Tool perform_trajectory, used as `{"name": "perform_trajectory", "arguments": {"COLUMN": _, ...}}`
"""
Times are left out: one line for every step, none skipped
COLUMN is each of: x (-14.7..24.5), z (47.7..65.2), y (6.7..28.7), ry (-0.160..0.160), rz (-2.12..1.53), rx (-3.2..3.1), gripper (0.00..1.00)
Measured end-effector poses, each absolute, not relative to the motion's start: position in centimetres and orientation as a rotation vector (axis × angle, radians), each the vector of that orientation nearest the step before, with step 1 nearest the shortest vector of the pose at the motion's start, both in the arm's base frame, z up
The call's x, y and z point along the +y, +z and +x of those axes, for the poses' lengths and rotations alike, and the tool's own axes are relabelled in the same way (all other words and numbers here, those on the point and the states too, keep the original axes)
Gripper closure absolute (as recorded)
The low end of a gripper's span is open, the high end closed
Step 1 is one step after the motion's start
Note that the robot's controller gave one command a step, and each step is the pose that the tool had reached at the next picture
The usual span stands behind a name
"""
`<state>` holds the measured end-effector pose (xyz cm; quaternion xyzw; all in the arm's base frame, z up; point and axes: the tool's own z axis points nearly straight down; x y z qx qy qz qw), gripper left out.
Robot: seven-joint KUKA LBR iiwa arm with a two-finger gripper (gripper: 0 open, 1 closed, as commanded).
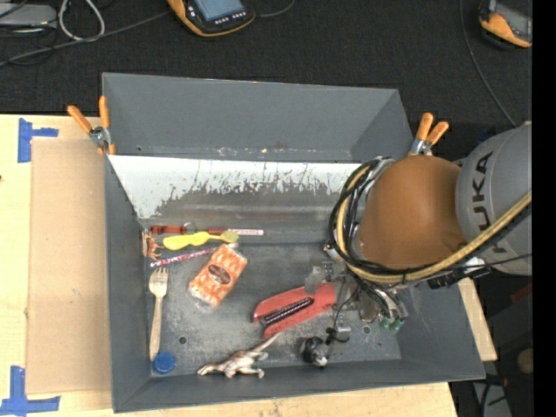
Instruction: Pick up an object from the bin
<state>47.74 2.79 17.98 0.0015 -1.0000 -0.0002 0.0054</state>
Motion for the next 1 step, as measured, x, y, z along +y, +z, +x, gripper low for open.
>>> {"name": "perform_trajectory", "arguments": {"x": 2.78, "z": 47.92, "y": 18.36, "ry": -0.001, "rz": 0.003, "rx": -3.139, "gripper": 0.00}}
